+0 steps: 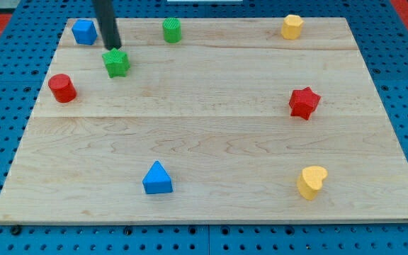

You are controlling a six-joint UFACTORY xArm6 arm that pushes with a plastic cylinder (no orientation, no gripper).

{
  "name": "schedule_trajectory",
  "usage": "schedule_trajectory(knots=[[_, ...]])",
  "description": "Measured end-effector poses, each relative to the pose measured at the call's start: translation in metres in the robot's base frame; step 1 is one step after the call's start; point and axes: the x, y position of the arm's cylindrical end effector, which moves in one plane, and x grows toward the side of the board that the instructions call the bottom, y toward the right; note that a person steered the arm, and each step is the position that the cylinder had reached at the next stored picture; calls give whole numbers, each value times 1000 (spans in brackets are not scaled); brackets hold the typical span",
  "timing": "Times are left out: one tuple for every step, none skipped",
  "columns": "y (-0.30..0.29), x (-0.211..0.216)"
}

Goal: Push the green star towards bottom left

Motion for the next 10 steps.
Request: schedule_trajectory(knots=[[31, 63], [47, 93], [58, 61], [69, 112], [47, 161], [67, 134], [94, 161], [79, 208], [15, 210], [2, 181]])
